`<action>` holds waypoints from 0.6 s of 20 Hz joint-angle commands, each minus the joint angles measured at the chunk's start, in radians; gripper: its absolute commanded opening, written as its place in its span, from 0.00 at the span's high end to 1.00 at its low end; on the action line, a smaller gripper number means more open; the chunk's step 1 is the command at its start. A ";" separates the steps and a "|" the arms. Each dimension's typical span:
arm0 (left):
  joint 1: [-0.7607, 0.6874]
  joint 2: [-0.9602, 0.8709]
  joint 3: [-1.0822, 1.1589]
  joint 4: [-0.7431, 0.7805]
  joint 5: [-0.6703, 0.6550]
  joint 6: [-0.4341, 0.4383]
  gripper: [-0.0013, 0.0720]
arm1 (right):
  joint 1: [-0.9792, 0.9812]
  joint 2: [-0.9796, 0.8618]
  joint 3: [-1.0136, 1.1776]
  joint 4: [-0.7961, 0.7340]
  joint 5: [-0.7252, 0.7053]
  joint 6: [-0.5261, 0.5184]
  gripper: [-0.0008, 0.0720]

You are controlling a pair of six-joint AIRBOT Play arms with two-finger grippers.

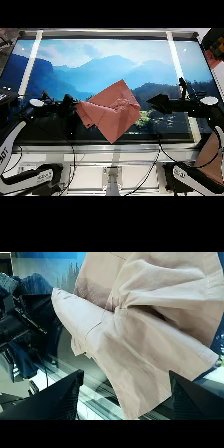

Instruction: Fold the clothes and pants, and hang the long-sleeved shirts on hangers.

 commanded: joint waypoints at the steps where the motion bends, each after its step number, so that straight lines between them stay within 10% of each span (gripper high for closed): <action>1: 0.053 -0.003 0.000 -0.022 -0.011 0.000 0.47 | 0.000 0.000 0.000 0.000 0.006 0.000 0.15; 12: 0.163 -0.145 0.000 -0.351 -0.288 0.568 0.47 | 0.000 0.000 0.013 -0.021 0.108 0.000 0.15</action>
